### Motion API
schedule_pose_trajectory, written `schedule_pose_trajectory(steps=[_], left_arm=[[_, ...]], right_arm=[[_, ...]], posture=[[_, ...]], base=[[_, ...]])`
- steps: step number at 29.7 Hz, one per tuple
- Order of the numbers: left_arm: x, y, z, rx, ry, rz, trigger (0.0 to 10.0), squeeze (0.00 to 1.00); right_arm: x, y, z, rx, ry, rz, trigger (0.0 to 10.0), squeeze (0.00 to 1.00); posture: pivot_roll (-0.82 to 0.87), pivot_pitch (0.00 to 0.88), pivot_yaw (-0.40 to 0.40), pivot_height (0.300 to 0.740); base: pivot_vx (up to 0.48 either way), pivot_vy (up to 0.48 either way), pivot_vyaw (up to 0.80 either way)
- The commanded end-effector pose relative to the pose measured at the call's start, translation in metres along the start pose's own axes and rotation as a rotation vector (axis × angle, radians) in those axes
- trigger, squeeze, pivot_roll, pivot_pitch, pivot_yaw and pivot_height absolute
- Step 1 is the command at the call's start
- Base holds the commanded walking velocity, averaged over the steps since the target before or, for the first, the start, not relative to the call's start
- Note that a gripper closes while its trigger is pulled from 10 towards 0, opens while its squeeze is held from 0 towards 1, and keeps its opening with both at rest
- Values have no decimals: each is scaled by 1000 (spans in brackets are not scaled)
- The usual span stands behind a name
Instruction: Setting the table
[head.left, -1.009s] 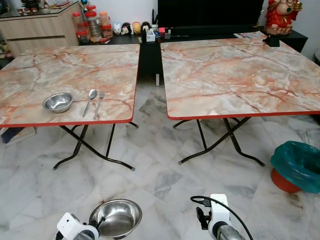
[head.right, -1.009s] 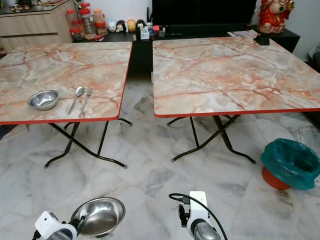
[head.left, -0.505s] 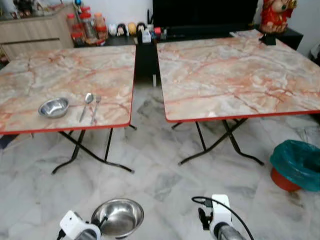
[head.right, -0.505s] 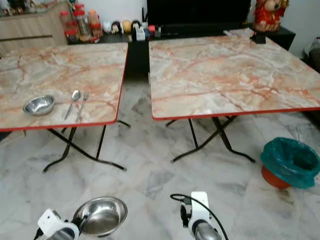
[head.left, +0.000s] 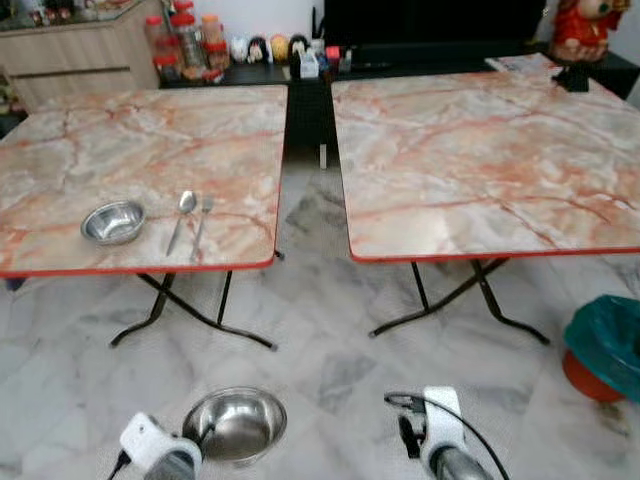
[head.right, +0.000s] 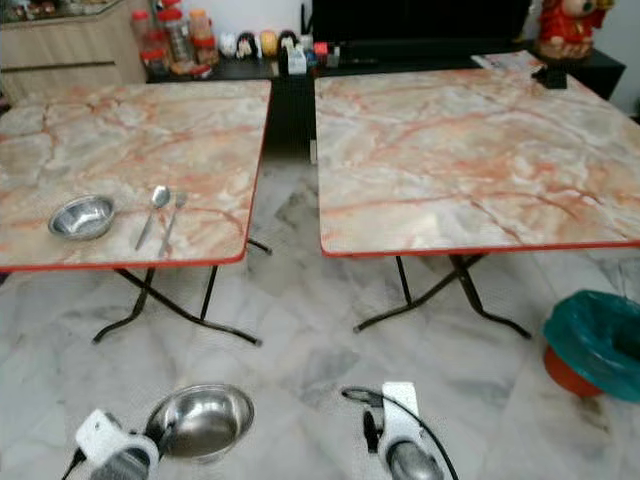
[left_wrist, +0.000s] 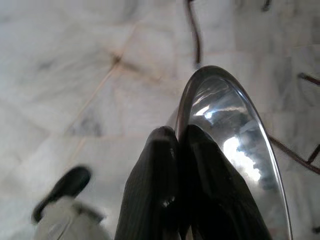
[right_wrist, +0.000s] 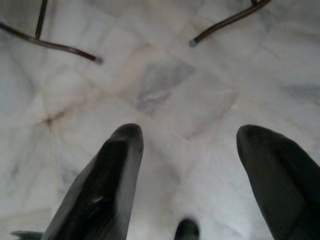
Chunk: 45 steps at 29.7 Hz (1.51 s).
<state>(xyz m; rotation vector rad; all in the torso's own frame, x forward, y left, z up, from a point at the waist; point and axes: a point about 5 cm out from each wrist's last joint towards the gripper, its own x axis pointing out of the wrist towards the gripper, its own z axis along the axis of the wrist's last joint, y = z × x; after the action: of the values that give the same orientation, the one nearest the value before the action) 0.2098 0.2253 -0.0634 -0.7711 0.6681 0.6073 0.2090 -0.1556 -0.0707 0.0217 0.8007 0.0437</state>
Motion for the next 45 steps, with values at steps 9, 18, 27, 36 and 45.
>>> schedule_pose_trajectory(steps=[9,18,27,36,45], left_arm=[[0,-3,-8,3,26,4,10000,0],[-1,-3,-9,2,26,20,10000,0],[-1,-2,-12,36,32,28,10000,0],[-2,1,-15,51,42,34,10000,0],[-2,1,-16,65,46,31,10000,0]], right_arm=[[-2,-10,-5,13,20,-23,10000,0],[-2,-11,-4,4,13,-23,10000,0],[-3,-17,-2,-13,-5,-43,10000,0],[-3,-20,-4,-6,4,-53,10000,0],[-3,-18,-2,-23,4,-47,10000,0]], posture=[[20,8,41,740],[14,6,38,740],[-1,0,39,740],[-15,0,43,740],[-16,0,44,740]], base=[[326,0,0],[0,0,0],[0,0,0],[0,0,421],[0,-253,0]])
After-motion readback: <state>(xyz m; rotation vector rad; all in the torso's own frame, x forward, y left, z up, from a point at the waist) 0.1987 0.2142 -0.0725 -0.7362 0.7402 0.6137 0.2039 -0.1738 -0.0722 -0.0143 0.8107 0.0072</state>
